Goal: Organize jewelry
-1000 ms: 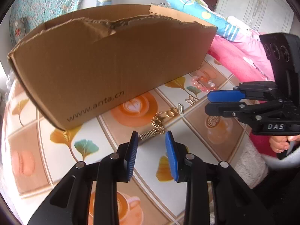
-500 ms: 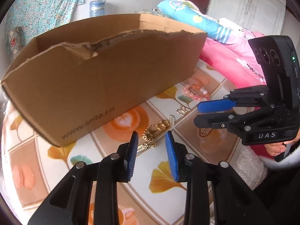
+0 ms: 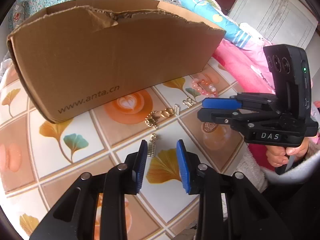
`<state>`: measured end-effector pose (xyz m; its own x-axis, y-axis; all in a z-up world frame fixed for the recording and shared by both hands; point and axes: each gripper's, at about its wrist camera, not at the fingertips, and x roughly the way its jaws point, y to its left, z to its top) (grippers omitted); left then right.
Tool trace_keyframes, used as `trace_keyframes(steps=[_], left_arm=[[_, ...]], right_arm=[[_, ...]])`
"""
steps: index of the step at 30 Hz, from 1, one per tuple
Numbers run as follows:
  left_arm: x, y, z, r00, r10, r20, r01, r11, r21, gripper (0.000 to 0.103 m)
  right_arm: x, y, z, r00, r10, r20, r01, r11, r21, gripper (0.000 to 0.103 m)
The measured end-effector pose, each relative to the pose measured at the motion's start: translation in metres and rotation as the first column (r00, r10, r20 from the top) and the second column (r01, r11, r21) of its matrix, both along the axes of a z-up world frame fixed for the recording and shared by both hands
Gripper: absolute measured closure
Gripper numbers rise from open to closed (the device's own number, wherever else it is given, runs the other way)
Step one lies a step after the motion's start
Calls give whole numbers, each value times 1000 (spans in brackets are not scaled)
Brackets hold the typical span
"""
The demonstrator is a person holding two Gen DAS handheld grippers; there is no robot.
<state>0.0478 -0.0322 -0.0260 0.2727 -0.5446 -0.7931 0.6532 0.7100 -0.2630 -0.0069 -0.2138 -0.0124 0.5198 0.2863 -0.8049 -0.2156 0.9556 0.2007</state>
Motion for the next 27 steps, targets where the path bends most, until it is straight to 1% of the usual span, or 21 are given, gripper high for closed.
trace_keyframes(steps=[3, 6, 8, 10, 11, 12, 15, 19, 24, 27], left_arm=[[-2, -4, 1, 999, 7, 38, -9, 998, 59, 74], [-6, -9, 2, 997, -1, 73, -6, 995, 101, 74], [-9, -15, 1, 993, -17, 113, -1, 989, 151, 75], [-16, -23, 0, 985, -36, 166, 1, 978, 209, 79], [-18, -25, -1, 981, -48, 189, 3, 973, 232, 80], [-20, -27, -1, 978, -57, 199, 8, 970, 241, 83], [-21, -28, -2, 979, -54, 198, 4, 970, 242, 86], [-21, -29, -3, 977, -55, 204, 3, 969, 247, 96], [-20, -31, -4, 979, -38, 201, -11, 971, 237, 96], [-20, -28, -3, 979, -27, 202, -21, 972, 234, 99]], right_arm=[[0, 2, 0, 1000, -4, 4, 4, 1000, -4, 72], [0, 5, -1, 1000, -11, 7, 11, 1000, -8, 72], [-1, 5, -1, 1000, -16, 10, 16, 1000, -9, 71], [-1, 5, -1, 1000, -19, 13, 19, 1000, -9, 71], [-2, 5, -1, 1000, -19, 15, 19, 1000, -9, 72], [-2, 4, 0, 1000, -19, 17, 19, 1000, -10, 72], [-2, 4, 1, 1000, -19, 21, 19, 1000, -12, 72], [-3, 4, 2, 999, -19, 26, 19, 1000, -10, 72], [-4, 6, 4, 999, -16, 34, 17, 1000, -15, 72], [-4, 8, 5, 999, -13, 39, 14, 1000, -18, 73]])
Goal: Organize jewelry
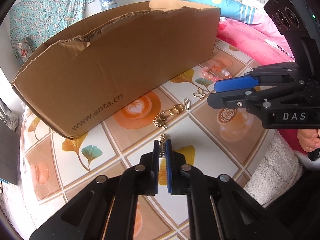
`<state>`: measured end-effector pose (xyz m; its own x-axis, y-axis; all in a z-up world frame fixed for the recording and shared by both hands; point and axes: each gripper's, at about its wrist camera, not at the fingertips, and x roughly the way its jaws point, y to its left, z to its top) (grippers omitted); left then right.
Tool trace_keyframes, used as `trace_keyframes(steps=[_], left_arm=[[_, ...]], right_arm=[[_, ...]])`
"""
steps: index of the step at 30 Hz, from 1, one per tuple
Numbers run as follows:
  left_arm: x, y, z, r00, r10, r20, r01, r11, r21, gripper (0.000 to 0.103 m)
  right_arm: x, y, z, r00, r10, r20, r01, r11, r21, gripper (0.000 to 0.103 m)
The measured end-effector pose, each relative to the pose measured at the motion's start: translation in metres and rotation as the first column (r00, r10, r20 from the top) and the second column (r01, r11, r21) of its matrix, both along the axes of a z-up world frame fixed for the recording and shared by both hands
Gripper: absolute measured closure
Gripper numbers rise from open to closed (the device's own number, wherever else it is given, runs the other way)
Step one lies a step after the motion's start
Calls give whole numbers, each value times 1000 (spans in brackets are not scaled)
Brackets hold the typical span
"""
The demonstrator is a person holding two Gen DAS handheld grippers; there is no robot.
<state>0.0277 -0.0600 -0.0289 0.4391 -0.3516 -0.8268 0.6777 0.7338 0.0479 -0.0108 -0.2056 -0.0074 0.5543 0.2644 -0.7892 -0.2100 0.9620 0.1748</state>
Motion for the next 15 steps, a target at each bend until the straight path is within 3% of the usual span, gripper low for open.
trace_keyframes(steps=[15], left_arm=[[-2, 25, 14, 998, 62, 13, -61, 996, -71, 99]], right_arm=[[7, 22, 1, 999, 49, 11, -49, 998, -35, 72]])
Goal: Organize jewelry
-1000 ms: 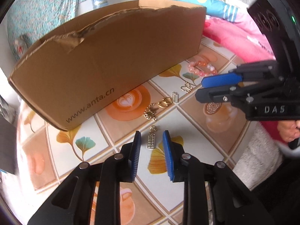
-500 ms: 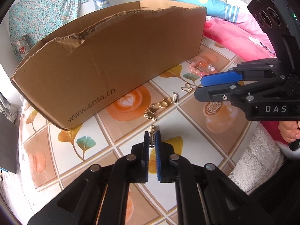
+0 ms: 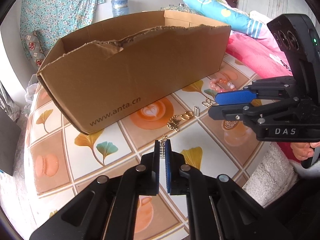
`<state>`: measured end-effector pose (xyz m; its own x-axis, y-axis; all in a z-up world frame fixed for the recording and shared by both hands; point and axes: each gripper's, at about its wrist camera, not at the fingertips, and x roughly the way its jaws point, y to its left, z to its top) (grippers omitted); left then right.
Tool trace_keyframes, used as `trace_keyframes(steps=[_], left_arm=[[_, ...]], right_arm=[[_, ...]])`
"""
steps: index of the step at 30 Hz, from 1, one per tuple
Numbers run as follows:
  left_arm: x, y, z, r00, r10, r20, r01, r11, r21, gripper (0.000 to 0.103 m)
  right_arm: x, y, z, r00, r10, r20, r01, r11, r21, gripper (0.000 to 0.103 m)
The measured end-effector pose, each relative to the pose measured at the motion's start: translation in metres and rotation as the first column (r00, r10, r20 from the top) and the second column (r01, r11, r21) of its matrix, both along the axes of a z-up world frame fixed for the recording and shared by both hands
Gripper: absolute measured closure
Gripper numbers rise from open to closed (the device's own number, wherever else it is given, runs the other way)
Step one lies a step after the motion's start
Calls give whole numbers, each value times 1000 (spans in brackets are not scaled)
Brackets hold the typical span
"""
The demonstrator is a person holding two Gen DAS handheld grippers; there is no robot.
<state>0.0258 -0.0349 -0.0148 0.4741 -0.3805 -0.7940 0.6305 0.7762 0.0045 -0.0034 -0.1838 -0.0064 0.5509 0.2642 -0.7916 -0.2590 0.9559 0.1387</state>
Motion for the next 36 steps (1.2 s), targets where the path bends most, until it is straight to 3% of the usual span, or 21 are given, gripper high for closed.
trace_keyframes(steps=[11, 15, 25, 26, 35, 36], left_arm=[[3, 1, -5, 1000, 4, -19, -4, 1000, -10, 99], [3, 0, -7, 1000, -4, -24, 4, 1000, -7, 99], [5, -1, -8, 999, -5, -32, 5, 1000, -7, 99], [5, -1, -8, 999, -4, -33, 4, 1000, -7, 99], [6, 0, -10, 999, -1, -34, 0, 1000, -13, 99], [6, 0, -9, 999, 0, -34, 0, 1000, -13, 99]], right_arm=[[16, 26, -6, 996, 85, 32, -80, 989, -126, 75], [23, 29, -15, 995, 95, 4, -94, 985, -148, 82], [32, 34, -20, 992, 123, -17, -124, 973, -192, 86], [31, 35, -21, 992, 126, -21, -128, 973, -193, 90], [28, 18, -16, 995, 96, -37, -101, 985, -139, 90], [27, 16, -15, 995, 94, -38, -99, 986, -131, 99]])
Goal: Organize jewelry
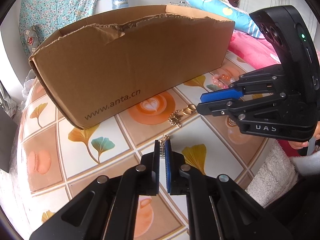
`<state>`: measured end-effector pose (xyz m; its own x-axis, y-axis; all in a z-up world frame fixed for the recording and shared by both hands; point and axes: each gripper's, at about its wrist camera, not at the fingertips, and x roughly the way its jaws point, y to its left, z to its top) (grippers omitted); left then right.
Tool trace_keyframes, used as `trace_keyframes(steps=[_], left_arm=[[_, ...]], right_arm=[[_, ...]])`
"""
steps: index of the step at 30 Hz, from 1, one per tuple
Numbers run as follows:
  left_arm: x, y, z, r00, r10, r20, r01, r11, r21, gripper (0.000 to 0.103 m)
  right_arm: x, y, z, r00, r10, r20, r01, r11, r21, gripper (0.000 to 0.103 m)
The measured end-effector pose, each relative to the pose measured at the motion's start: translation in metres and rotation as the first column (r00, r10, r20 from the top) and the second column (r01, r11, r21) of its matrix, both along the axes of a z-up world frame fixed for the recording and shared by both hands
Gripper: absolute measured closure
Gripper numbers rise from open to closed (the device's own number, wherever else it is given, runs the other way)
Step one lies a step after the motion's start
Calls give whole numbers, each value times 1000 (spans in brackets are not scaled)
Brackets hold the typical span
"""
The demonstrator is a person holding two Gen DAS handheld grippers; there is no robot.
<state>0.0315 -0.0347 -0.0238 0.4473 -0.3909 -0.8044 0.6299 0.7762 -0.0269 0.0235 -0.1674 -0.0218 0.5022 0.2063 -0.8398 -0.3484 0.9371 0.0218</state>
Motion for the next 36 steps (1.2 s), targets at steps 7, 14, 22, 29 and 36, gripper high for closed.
trace_keyframes(steps=[7, 14, 22, 29, 36], left_arm=[[-1, 3, 3, 1000, 8, 1, -8, 1000, -4, 99], [-2, 1, 3, 1000, 15, 1, -15, 1000, -4, 99], [-1, 3, 2, 1000, 20, 0, -20, 1000, -10, 99], [-1, 3, 2, 1000, 21, -3, -21, 1000, -18, 99], [0, 4, 1, 1000, 23, -6, -23, 999, -24, 99]], right_arm=[[-8, -12, 5, 1000, -19, -13, 20, 999, 27, 103], [-12, -20, 11, 997, -60, -50, 64, 993, 98, 72], [-11, 0, 7, 997, -58, -52, 61, 996, 59, 76], [-9, 9, 7, 997, -81, -12, 81, 997, 8, 94], [-11, 14, 6, 997, -75, 11, 75, 997, -26, 100]])
